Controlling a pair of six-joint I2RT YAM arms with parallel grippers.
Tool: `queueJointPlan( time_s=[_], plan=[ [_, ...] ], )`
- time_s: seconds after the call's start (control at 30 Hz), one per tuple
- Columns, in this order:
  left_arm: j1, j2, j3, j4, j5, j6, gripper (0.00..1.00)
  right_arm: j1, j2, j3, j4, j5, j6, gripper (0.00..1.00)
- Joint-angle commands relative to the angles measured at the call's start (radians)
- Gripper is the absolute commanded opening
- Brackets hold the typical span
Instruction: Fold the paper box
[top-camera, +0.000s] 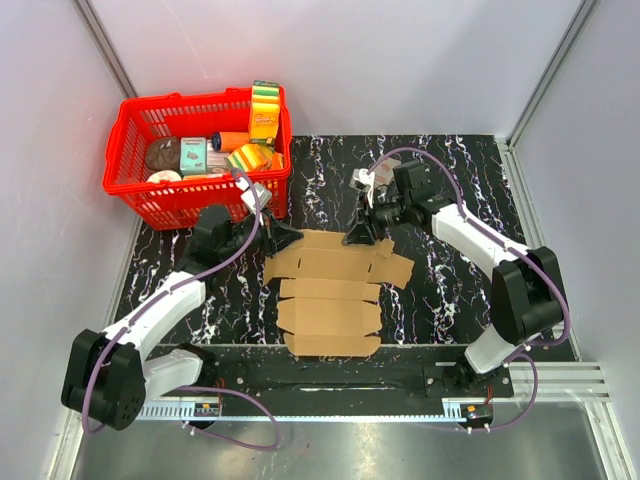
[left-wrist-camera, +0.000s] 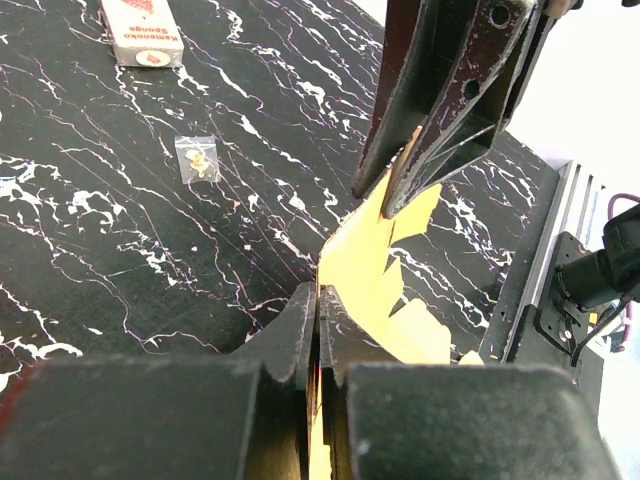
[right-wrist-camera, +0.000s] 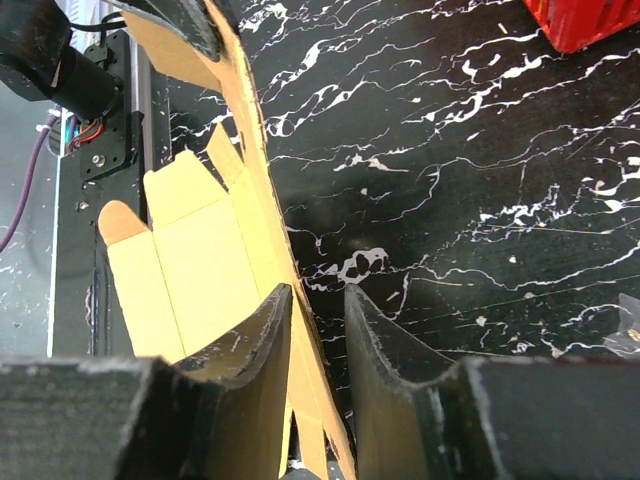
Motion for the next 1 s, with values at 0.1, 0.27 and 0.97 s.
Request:
queueJointPlan(
  time_s=[0.1, 0.27, 0.97],
  plan=[
    [-0.001, 0.010, 0.058, 0.062, 0.000, 0.019, 0.00, 0.029, -0.015, 0.012, -0.030, -0.026, -0.001, 0.26],
    [0.001, 0.012, 0.055, 0.060, -0.010, 0.021, 0.00, 0.035, -0.028, 0.010, -0.021, -0.002, 0.033, 0.07],
    [0.001, 0.024, 0.043, 0.066, -0.034, 0.007, 0.24, 0.094, -0.105, 0.016, -0.023, 0.221, 0.247, 0.00]
  ],
)
